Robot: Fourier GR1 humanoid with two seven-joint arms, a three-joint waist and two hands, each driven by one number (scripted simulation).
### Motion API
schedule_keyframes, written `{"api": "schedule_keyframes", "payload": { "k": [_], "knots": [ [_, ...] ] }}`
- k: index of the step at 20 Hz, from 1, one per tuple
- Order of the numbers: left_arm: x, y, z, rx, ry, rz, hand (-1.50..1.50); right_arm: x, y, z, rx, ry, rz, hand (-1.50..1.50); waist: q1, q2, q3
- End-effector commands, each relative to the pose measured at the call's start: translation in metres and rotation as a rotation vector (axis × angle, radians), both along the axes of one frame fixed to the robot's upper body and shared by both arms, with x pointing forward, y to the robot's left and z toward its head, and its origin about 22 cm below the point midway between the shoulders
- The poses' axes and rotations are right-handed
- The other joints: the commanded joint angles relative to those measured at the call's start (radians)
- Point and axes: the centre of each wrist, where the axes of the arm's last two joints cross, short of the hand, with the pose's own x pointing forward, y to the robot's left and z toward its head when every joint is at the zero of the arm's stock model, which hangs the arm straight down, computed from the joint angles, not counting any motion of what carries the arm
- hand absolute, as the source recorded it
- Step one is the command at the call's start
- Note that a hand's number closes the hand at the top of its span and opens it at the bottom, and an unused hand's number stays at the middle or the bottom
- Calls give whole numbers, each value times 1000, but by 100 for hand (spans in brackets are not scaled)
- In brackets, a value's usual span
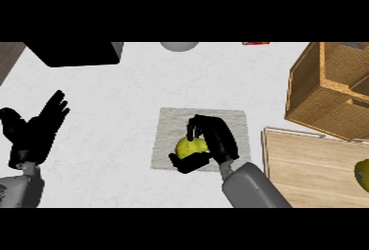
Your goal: Pick the pear from the placemat and place it in the basket
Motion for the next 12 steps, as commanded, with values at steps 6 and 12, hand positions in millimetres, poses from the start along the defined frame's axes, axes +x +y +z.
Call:
{"api": "schedule_keyframes", "payload": {
  "k": [6,12],
  "knots": [
    [-8,8,-1,3,-16,-4,0,-68,16,96,163,-229,-243,150,-1,9,-4],
    [-1,-3,-1,13,-23,-9,0,-106,-11,166,67,-284,-406,150,14,21,-2]
  ]
}}
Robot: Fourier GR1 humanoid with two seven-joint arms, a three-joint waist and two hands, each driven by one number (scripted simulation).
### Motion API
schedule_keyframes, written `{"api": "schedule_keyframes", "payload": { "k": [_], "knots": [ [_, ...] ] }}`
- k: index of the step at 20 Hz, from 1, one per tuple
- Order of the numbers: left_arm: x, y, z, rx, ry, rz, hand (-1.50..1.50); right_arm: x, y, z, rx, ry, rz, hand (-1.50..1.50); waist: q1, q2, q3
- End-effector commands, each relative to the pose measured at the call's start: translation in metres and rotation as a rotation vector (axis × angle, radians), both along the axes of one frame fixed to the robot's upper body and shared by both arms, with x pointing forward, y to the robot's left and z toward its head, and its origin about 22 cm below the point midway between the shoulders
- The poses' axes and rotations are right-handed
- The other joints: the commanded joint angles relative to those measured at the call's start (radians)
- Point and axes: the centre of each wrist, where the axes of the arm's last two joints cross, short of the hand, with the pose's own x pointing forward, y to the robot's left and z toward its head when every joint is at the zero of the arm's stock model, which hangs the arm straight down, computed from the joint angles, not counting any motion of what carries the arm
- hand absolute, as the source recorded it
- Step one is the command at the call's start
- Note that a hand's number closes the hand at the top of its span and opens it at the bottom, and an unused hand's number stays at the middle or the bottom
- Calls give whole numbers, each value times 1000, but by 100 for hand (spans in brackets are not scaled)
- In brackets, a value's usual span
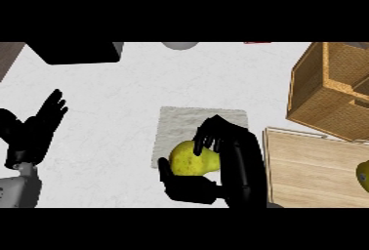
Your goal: Pick the pear from the placemat and place it in the basket
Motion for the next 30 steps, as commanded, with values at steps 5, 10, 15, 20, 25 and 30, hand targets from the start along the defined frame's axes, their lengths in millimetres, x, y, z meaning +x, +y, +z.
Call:
{"api": "schedule_keyframes", "payload": {
  "k": [5,10,15,20,25,30],
  "knots": [
    [24,-13,6,-8,-24,-42,0,-23,-17,98,-41,-61,-226,150,43,22,1],
    [7,-19,12,4,-13,-50,0,5,-32,126,-44,-86,-320,150,59,22,3],
    [10,-1,1,-3,-17,-55,0,30,-63,137,-126,-98,-426,150,54,24,2],
    [24,-22,15,-16,-31,-51,0,66,-99,137,-183,-95,-551,150,54,27,3],
    [17,-9,13,1,-38,-43,0,74,-146,133,-153,-88,-565,150,56,25,3],
    [15,-24,4,-7,-27,-57,0,87,-196,101,-214,-79,-573,150,54,26,3]
  ]
}}
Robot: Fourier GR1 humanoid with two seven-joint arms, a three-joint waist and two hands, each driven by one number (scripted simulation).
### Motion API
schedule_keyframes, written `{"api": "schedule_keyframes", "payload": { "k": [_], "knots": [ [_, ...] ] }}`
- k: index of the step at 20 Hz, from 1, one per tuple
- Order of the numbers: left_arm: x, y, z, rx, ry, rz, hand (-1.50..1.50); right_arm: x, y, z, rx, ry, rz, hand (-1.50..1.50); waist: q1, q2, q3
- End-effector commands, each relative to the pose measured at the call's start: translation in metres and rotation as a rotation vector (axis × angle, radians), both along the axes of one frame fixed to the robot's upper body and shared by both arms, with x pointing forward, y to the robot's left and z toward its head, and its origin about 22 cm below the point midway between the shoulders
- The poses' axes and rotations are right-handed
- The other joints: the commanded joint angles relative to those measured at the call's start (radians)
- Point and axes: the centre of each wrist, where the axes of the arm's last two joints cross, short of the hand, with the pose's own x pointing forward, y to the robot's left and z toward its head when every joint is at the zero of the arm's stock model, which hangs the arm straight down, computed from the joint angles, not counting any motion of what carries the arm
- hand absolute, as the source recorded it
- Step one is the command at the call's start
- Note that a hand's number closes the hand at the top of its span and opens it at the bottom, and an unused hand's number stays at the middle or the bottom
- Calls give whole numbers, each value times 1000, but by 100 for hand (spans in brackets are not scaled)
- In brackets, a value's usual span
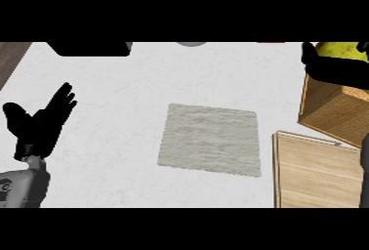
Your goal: Pick the pear from the placemat and place it in the basket
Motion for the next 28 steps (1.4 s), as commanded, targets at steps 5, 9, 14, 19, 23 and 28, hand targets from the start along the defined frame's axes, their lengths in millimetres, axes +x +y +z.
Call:
{"api": "schedule_keyframes", "payload": {
  "k": [5,9,14,19,23,28],
  "knots": [
    [5,-21,-1,9,10,-3,0,23,-44,-40,31,-1,0,150,2,0,0],
    [2,-6,5,3,6,3,0,31,-80,-51,43,-17,-13,150,3,0,0],
    [6,-12,-2,16,0,-5,0,34,-98,-76,154,-67,-210,-150,3,2,0],
    [-11,11,-2,-2,2,3,0,40,-124,-92,96,-7,-129,-150,4,-1,0],
    [7,-3,-11,18,14,-5,0,43,-119,-83,115,-64,-55,-150,-2,-1,0],
    [-3,-1,-3,9,16,5,0,50,-140,-60,304,-220,-185,-150,2,-1,0]
  ]
}}
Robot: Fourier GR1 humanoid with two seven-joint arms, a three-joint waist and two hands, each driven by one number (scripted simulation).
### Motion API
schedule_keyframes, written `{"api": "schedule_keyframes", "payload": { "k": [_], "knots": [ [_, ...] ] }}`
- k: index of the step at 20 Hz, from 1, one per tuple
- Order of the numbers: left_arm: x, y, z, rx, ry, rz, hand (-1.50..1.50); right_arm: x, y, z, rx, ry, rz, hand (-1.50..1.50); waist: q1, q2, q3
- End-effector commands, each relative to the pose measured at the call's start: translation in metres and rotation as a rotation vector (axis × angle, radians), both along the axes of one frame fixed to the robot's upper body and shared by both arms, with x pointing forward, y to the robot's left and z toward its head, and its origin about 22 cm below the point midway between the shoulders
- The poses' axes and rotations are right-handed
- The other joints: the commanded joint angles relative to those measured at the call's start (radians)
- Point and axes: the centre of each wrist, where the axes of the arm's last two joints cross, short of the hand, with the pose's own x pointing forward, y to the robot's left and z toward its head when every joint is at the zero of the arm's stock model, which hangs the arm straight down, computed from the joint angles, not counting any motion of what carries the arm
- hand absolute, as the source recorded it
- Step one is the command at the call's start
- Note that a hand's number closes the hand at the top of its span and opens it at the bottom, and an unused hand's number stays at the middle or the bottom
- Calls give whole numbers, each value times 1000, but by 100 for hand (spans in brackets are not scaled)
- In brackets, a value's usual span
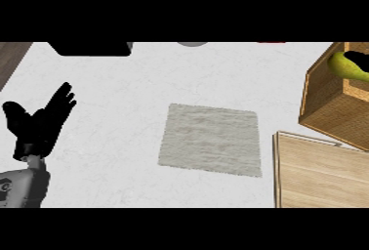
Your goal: Pick the pear from the placemat and place it in the basket
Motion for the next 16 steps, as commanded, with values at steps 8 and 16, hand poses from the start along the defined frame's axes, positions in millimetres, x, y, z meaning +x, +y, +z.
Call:
{"api": "schedule_keyframes", "payload": {
  "k": [8,16],
  "knots": [
    [-8,5,-6,2,7,32,0,-85,-100,29,315,-274,-141,-150,-29,-6,1],
    [-6,8,-2,-5,5,16,0,-187,-174,3,324,-114,-22,-150,-32,-4,1]
  ]
}}
